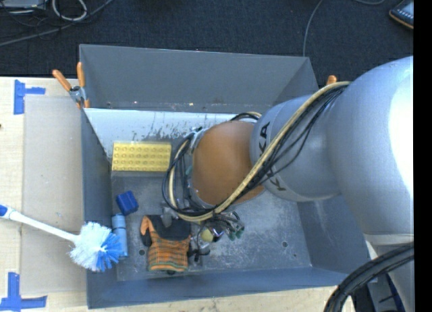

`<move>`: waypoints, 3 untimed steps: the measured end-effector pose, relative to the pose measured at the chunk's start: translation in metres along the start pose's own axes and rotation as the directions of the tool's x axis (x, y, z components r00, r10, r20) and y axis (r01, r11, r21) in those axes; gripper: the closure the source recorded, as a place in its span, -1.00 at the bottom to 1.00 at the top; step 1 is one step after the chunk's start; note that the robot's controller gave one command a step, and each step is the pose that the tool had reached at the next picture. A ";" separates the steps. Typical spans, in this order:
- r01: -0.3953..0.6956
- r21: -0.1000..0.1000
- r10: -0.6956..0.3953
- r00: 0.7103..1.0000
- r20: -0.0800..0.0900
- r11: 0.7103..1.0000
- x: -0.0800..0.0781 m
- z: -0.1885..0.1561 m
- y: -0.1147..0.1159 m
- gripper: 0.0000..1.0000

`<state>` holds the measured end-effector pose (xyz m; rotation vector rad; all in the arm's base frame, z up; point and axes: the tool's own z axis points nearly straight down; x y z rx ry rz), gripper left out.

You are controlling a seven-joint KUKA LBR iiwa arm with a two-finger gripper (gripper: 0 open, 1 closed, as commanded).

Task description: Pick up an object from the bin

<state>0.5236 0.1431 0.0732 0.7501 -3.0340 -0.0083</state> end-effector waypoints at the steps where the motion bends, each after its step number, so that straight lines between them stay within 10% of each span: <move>1: 0.010 0.001 -0.010 1.000 0.001 1.000 -0.001 0.001 -0.001 -1.00; 2: -0.036 -0.001 0.036 0.999 0.000 0.999 0.021 0.003 -0.019 -1.00; 3: -0.029 -0.002 0.029 1.000 0.007 1.000 0.056 0.003 -0.036 1.00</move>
Offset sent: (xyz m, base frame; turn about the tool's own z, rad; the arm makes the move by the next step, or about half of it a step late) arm -0.0125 -0.0339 -0.0032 0.0496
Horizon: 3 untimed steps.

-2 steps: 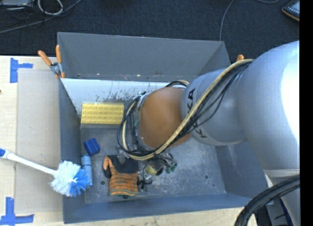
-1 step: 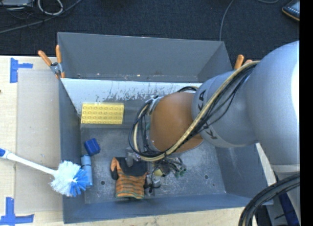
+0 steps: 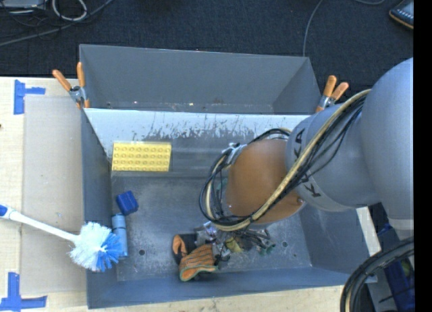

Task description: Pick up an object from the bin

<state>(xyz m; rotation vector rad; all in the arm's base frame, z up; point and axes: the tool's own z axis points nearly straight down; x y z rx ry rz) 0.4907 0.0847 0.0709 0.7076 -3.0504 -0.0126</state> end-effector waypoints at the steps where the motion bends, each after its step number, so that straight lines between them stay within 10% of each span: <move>1: 0.000 0.000 0.000 1.000 0.000 1.000 0.000 0.000 0.000 1.00; 3: 0.028 -0.003 -0.028 1.000 -0.007 1.000 -0.001 -0.102 0.018 1.00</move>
Offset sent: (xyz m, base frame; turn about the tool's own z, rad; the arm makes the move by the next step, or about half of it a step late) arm -0.0048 0.0097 0.0216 0.0034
